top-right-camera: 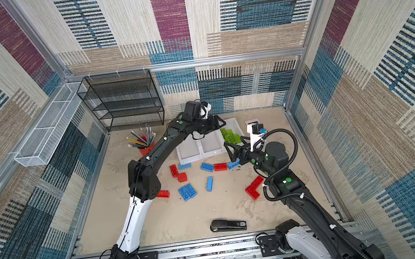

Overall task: Sort the legos into containers by color
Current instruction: 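Open the left gripper over the compartment nearest the calculator, then withdraw, then lower the right gripper onto the blue brick beside a red brick and grasp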

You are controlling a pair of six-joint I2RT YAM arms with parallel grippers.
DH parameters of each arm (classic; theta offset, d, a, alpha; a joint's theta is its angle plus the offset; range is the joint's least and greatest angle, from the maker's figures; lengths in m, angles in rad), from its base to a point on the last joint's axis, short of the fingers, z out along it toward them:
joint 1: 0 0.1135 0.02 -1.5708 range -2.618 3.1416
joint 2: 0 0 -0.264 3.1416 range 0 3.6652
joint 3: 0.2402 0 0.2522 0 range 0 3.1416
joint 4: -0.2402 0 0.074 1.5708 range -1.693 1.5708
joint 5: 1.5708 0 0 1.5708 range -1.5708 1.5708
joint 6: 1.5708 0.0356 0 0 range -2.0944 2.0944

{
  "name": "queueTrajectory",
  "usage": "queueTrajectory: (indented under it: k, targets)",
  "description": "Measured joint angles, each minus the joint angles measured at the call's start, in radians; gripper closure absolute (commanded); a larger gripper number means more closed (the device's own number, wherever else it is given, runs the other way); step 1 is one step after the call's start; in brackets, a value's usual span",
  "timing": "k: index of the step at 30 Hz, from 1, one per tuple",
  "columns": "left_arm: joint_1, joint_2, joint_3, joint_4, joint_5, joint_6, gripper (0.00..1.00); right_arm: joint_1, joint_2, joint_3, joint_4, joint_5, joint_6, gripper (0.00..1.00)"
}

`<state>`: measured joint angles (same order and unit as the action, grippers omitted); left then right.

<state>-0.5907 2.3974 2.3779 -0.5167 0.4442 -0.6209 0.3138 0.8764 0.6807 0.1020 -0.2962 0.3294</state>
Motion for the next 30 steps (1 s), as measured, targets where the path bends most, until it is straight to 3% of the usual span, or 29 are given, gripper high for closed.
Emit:
queueTrajectory:
  k: [5,11,23,30]
  targets:
    - [0.011,-0.261,-0.283,-0.011,-0.029,0.071,0.29,0.0,-0.001,-0.006,-0.088,0.038,0.01,0.01]
    - [0.037,-0.494,-0.584,-0.071,-0.121,0.119,0.29,-0.001,0.099,-0.007,-0.17,0.048,0.01,0.0]
    - [0.054,-0.901,-0.999,-0.212,-0.261,0.268,0.29,-0.002,0.36,-0.011,-0.2,0.072,-0.01,0.0]
    - [0.072,-1.054,-1.175,-0.25,-0.312,0.326,0.29,-0.002,0.507,0.049,-0.212,0.134,-0.053,0.0]
